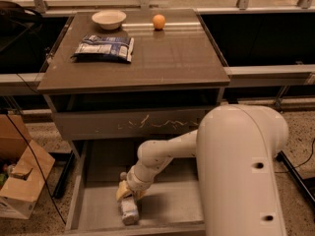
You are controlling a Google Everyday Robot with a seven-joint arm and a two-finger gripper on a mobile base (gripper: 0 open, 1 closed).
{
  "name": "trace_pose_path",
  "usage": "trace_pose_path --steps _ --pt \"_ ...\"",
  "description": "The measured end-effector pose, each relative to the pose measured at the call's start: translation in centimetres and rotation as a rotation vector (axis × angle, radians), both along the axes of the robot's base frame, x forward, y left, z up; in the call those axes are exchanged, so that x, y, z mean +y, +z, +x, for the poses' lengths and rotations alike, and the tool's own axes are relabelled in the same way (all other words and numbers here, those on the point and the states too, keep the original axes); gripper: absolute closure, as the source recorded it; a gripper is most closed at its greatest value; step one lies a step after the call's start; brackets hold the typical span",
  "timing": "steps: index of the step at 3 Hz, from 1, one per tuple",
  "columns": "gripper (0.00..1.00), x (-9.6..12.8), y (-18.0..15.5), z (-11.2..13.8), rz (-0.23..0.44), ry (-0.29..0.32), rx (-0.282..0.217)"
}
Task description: Pick blue plastic bottle from middle drawer and place on counter
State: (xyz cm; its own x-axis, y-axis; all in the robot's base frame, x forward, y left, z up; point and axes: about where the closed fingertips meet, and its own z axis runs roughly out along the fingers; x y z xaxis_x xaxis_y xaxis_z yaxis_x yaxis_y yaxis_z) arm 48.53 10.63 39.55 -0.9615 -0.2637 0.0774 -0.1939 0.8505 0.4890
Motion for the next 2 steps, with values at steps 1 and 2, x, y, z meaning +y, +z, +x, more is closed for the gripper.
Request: trace_pose_path --steps 1,2 --pt "1.0 -1.1 4.1 -0.6 0.042 0.011 -0.067" --pt "1.0 -2.6 10.5 -0.9 0.135 0.053 -0.138"
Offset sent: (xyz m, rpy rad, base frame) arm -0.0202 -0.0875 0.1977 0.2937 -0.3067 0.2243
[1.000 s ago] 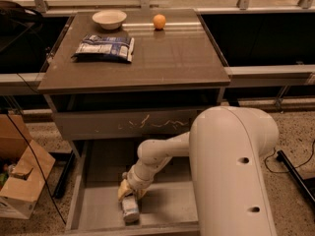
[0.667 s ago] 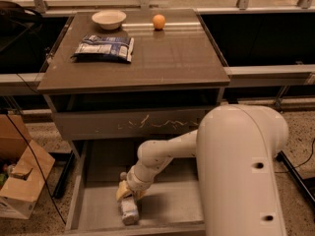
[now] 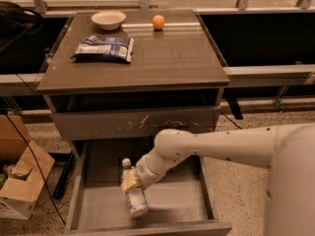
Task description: Pick blue plastic bottle from middle drawer and place on counter
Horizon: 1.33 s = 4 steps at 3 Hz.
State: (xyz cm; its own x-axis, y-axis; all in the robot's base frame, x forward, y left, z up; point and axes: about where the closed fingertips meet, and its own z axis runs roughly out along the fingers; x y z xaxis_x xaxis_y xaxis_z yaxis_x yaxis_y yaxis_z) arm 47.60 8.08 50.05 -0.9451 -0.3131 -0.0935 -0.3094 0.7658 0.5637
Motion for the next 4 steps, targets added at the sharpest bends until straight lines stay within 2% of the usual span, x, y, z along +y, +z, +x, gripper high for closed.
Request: trace_pose_path --steps 1,2,3,4 --pt "1.0 -3.3 7.1 -1.5 0.053 0.085 -0.138" --pt "1.0 -4.4 19.2 -7.6 0.112 0.224 -0.295" --pt "1.0 -9.7 29.8 -7.8 0.069 0.225 -0.492" --pt "1.0 -19.4 36.8 -4.3 -0.022 0.113 -0.663"
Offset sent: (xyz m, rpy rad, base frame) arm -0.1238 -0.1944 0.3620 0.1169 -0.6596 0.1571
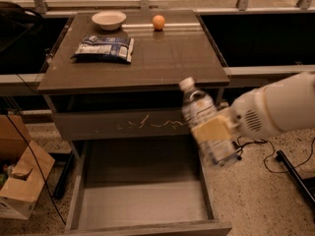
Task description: Pick blue plastic bottle from middle drawer and place on counter
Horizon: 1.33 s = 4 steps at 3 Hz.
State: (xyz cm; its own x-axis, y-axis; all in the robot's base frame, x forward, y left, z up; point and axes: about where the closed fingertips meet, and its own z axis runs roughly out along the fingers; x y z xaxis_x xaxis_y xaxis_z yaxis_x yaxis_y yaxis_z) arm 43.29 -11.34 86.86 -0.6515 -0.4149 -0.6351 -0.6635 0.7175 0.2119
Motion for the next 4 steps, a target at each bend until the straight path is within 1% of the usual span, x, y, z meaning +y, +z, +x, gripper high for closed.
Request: trace_pose_path --steps 1,2,3,4 --pt "1.0 -1.9 3.8 1.8 -0.01 -0.039 -0.084" --pt "1.0 -1.7 3.6 2.5 -0.023 -0.042 -0.084" --pt "1.0 -1.9 4.2 7.1 -0.042 -0.057 -0.123" --pt "1.0 0.0 5.5 13.6 -0.086 -0.01 -0.172"
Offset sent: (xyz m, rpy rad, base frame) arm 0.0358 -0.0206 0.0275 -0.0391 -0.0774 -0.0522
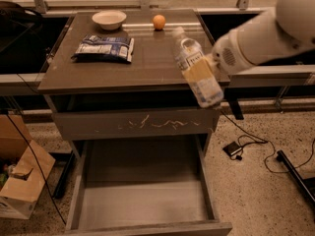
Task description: Pick blue plastic bottle from middle drawer and place on counter
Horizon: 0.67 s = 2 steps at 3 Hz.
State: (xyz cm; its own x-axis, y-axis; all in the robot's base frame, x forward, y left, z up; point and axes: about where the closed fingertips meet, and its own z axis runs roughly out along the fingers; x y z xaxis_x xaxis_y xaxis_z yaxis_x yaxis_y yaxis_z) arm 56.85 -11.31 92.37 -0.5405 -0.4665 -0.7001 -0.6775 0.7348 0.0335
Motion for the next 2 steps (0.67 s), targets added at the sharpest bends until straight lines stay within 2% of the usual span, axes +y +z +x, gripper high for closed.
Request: trace_pose_path --steps 1,2 --pt "1.0 3.0 0.8 5.7 -0.021 0.052 -0.026" --pt "1.0 5.4 1.4 10.0 -0.027 0.079 -0.04"
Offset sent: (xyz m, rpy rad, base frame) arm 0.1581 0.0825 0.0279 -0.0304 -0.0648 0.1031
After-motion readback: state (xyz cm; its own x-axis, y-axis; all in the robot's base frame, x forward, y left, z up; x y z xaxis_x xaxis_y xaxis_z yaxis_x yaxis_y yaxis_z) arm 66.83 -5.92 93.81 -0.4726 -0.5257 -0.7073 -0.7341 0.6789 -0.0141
